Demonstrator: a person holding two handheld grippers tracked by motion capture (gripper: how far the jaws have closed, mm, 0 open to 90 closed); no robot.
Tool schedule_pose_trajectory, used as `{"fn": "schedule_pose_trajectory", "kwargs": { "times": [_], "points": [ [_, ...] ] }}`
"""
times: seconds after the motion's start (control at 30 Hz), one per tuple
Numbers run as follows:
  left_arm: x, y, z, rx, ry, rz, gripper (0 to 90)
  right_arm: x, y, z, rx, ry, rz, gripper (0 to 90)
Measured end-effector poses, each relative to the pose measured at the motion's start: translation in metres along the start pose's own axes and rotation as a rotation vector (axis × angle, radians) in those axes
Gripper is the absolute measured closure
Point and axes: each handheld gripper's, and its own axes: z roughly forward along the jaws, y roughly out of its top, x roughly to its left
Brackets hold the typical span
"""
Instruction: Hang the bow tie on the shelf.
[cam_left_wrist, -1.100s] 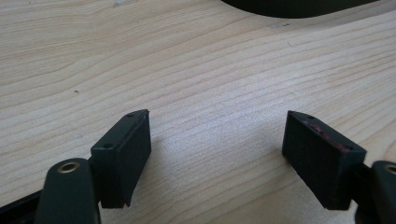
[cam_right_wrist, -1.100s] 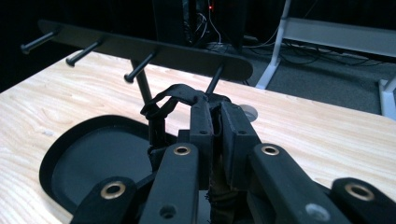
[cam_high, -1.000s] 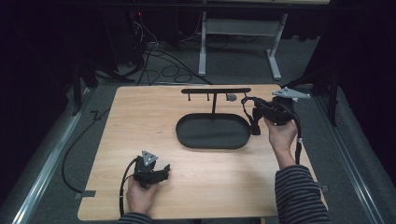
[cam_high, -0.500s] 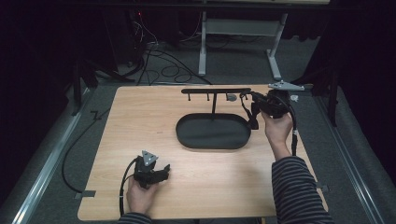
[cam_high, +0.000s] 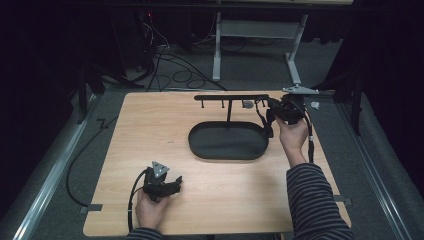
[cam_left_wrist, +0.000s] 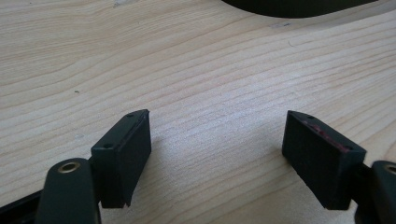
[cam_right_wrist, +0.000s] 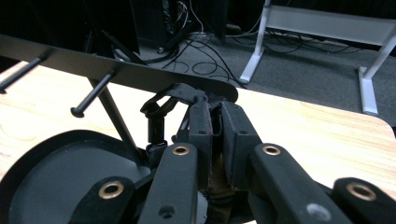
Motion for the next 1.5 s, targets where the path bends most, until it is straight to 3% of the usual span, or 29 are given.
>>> {"fn": "schedule_pose_trajectory", "kwargs": {
  "times": [0.53, 0.83, 1.2, 1.5],
  "points": [
    [0.000, 0.000, 0.000, 0.000, 0.000, -0.002, 24.2, 0.001, -0.004, 0.004, 0.032, -0.004, -0.002, 83.3],
    [0.000, 0.000, 0.000, 0.000, 0.000, -0.001, 24.3, -0.002, -0.007, 0.002, 0.041, 0.007, 0.008, 73.4],
    [0.000, 0.000, 0.000, 0.000, 0.000, -0.001, 24.3, -0.007, -0.009, -0.013, 0.017, 0.032, 0.012, 60.8],
    [0.000, 0.000, 0.000, 0.000, 0.000, -0.001, 24.3, -0.014, -0.013, -0.029, -0.013, 0.050, 0.023, 58.2]
  ]
}}
